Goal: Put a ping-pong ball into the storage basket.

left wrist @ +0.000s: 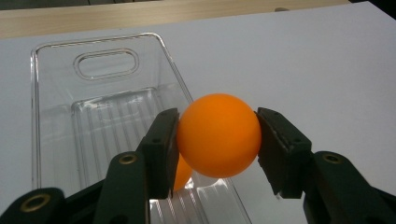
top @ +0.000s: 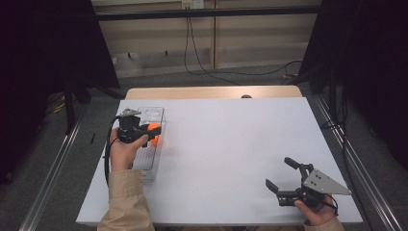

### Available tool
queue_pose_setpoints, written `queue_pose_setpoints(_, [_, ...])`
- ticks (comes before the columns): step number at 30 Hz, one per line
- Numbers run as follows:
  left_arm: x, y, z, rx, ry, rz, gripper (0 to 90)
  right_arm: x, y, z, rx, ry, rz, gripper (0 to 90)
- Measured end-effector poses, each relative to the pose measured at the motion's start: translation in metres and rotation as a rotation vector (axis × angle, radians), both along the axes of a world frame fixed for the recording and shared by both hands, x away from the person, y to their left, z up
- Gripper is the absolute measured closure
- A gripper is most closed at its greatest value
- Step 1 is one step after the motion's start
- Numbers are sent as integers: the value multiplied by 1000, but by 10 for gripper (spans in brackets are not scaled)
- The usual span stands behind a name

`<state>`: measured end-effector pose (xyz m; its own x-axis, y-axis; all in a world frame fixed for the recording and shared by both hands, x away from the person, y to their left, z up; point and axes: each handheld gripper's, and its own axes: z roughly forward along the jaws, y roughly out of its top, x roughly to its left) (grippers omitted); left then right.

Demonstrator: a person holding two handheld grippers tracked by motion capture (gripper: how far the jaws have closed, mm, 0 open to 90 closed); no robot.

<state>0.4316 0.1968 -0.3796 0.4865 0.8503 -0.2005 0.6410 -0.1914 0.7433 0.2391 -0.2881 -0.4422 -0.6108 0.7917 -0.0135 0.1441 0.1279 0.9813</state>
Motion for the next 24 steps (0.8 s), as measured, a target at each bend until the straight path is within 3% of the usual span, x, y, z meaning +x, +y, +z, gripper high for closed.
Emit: queue_pose_setpoints(24, [-1,9,-1,16,-6,34,508,0,0,0,-1,1,2,42])
